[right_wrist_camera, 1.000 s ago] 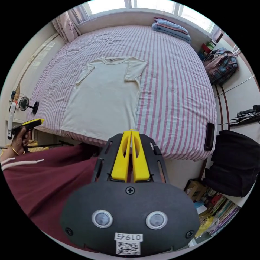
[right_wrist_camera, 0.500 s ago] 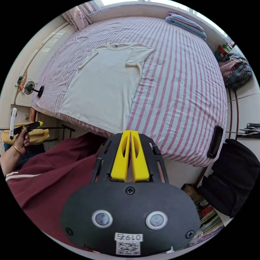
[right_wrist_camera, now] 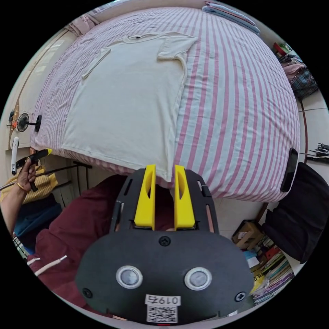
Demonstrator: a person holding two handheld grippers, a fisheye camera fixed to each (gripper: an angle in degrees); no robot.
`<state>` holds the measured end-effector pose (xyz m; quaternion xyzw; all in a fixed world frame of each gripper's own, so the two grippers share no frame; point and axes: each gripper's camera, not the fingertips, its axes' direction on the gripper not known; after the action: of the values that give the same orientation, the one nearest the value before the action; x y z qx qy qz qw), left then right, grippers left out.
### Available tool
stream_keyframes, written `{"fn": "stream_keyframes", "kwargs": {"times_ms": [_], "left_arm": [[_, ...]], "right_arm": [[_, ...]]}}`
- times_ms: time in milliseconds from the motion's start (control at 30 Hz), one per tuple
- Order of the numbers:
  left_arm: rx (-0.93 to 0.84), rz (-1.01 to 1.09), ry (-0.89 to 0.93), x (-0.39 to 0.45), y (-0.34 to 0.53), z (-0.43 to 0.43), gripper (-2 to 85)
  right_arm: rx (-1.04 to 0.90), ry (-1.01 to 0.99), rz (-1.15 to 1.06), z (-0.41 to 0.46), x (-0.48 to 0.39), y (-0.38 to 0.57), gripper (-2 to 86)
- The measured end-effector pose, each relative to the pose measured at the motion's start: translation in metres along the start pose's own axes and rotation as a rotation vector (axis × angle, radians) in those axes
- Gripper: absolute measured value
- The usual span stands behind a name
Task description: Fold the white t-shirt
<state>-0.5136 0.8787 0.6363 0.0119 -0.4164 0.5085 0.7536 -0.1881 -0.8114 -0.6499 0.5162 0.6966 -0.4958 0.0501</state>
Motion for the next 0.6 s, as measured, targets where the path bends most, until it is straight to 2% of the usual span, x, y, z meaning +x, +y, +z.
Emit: {"fn": "stream_keyframes", "kwargs": {"times_ms": [267,400,600], "left_arm": [[-0.019,0.121,0.12,-0.066,-0.023,0.067,2.5],[-0.013,0.137,0.18,-0.092,-0.032,0.093,3.8],[-0.004,0.139,0.366,-0.144,-0.052,0.132,7.6]], "right_arm": [[-0.059,-0.062,0.019,0.06,0.036,0.01,9.0],[-0.062,-0.17,0.082,0.086,0.058,0.014,8.6],[-0.058,-0.292,0.135,0.117,0.093,0.02,8.2]]}}
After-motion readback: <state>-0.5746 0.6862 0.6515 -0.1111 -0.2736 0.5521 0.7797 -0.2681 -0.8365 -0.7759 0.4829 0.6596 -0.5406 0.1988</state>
